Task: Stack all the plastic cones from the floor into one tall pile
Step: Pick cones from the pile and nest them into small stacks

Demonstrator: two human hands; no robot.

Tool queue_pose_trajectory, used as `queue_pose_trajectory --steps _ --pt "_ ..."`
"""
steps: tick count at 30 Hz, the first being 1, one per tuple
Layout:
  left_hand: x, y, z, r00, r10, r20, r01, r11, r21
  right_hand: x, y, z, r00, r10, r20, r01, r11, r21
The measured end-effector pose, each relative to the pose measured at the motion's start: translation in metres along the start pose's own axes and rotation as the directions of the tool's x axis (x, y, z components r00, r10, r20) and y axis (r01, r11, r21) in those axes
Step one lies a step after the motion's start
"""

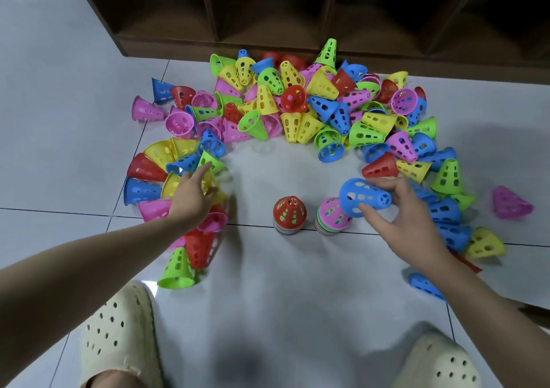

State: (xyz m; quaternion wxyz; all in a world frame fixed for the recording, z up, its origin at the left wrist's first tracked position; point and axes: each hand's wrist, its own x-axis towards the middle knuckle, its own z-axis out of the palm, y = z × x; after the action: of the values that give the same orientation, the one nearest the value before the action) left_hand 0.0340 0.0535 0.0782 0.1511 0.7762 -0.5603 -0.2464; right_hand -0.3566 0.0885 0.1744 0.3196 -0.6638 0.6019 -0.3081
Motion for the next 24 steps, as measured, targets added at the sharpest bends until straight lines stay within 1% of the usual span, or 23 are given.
queue_pose_trajectory --steps 4,6,9,13,16,18,21,24 --pt "-0.007 0.012 -0.001 0.998 0.037 -0.054 -0.045 0.989 -0.144 0.000 0.012 0.005 0.995 0.058 0.078 -0.048 0.990 -0.135" --pt "-0.015 0.025 -0.004 0.992 0.086 -0.094 -0.103 0.975 -0.197 0.002 0.017 0.009 0.991 0.078 0.107 -0.059 0.983 -0.174" --pt "-0.035 0.051 -0.010 0.962 0.219 -0.160 -0.257 0.925 -0.280 0.005 0.025 0.017 0.986 0.067 0.152 -0.039 0.982 -0.182" --pt "-0.058 0.078 -0.012 0.878 0.442 -0.185 -0.479 0.827 -0.293 0.012 0.026 0.027 0.976 0.092 0.197 -0.042 0.969 -0.244" --pt "-0.070 0.092 -0.005 0.814 0.564 -0.141 -0.581 0.778 -0.240 0.015 0.028 0.034 0.960 0.130 0.248 -0.051 0.952 -0.303" --pt "-0.074 0.097 0.002 0.789 0.609 -0.084 -0.609 0.756 -0.239 0.014 0.029 0.036 0.959 0.134 0.250 -0.064 0.961 -0.271" --pt "-0.073 0.098 0.012 0.762 0.648 -0.001 -0.628 0.739 -0.243 0.013 0.033 0.038 0.966 0.127 0.225 -0.078 0.974 -0.214" --pt "-0.068 0.097 0.022 0.757 0.651 0.052 -0.622 0.743 -0.249 0.015 0.032 0.038 0.965 0.146 0.217 -0.109 0.979 -0.172"
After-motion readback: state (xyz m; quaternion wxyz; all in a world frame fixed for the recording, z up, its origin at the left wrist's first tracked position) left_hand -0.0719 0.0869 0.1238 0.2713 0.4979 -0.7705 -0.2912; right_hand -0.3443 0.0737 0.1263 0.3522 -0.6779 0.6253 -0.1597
